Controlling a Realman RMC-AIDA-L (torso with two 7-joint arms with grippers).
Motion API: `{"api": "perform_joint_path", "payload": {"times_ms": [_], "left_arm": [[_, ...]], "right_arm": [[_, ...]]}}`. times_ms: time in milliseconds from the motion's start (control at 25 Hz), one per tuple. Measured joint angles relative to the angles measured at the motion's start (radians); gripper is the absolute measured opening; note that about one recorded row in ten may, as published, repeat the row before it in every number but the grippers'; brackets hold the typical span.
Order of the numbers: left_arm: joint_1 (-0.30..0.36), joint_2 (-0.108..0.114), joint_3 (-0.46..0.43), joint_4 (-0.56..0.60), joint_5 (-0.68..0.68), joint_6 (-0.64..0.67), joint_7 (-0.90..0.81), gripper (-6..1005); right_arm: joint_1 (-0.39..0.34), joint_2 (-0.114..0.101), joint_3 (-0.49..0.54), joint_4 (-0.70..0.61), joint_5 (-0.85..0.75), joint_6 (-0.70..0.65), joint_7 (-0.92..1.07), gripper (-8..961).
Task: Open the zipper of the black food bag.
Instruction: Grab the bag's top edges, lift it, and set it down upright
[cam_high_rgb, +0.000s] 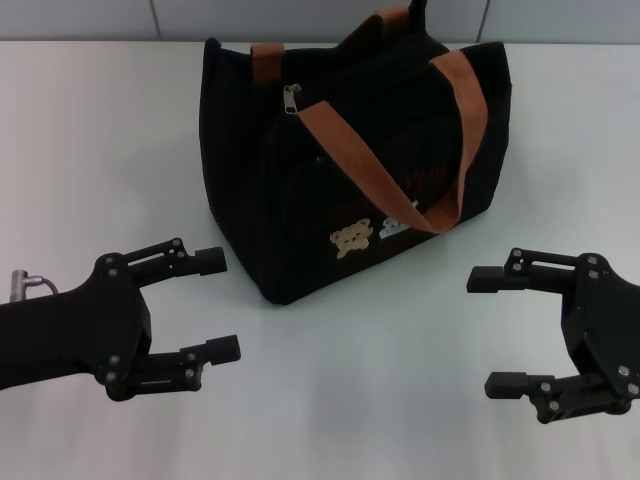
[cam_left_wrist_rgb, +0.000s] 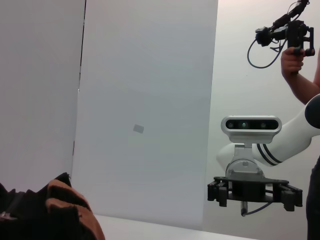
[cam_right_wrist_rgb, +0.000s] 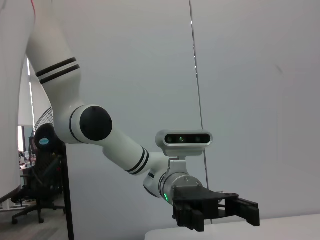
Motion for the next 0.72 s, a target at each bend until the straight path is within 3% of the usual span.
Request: {"api": "perform_joint_path", "payload": {"times_ms": [520,720], "left_arm": [[-0.014,-0.014,-0.001,-0.004,0.000,-0.034,-0.002,799],[-0.009,-0.048,-0.025,-0.028,-0.014,-0.136,0.049,793]], "right_arm": [[-0.008,-0.001,0.010,0.001,0.002,0.000,0.001,823],[-0.013,0.001,0.055,0.012,0.010,0.059,-0.017,823]]}}
